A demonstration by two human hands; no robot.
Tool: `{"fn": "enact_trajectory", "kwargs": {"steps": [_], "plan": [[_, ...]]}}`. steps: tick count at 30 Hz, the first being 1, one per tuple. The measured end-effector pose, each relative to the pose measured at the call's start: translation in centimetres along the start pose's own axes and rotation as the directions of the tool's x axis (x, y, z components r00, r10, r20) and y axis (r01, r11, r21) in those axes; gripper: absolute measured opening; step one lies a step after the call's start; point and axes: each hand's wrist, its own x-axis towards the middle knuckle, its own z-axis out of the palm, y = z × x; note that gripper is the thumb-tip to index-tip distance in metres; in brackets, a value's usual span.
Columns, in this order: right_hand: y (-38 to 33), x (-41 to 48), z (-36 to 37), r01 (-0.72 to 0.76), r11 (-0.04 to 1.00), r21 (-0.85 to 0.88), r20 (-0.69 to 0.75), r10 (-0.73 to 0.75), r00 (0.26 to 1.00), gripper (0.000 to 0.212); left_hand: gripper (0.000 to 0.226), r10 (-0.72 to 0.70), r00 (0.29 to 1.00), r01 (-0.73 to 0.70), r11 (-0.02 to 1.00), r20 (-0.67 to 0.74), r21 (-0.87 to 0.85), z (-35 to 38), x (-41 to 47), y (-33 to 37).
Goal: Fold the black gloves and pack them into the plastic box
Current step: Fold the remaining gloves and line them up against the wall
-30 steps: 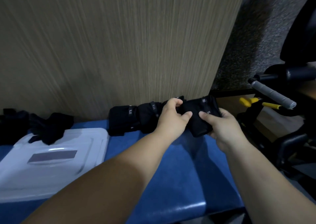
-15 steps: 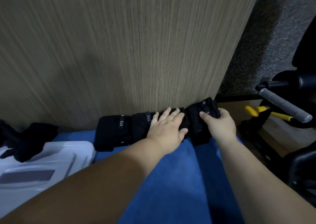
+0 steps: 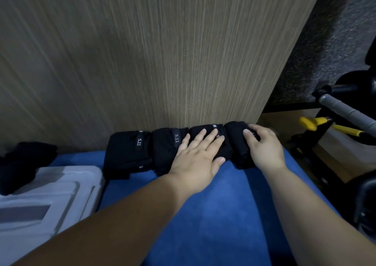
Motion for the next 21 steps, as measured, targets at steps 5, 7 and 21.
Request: {"fn": "enact_trajectory", "kwargs": {"steps": [5,7,21], "plan": [[-0.3,0.0,-0.2,-0.027,0.999,-0.019,0.014,0.028,1.000,0.038,0.053,0.000,1.000,-0.001,1.000,0.023,0.013,0.0,0.1,0.0],[-0.5,-0.2,-0.3,-0.048,0.998,0.033,-0.012,0.049,0.999,0.039,0.053,-0.009,0.999,0.008,1.000,0.034,0.010,-0.2,0.2,0.1],[-4.6,-4.8,-1.0,0.021,0.996,-0.081,-0.440,-0.055,0.896,0.029,0.053,-0.095,0.992,0.084,0.988,-0.081,-0.127,-4.1,-3.2,-0.6]]}}
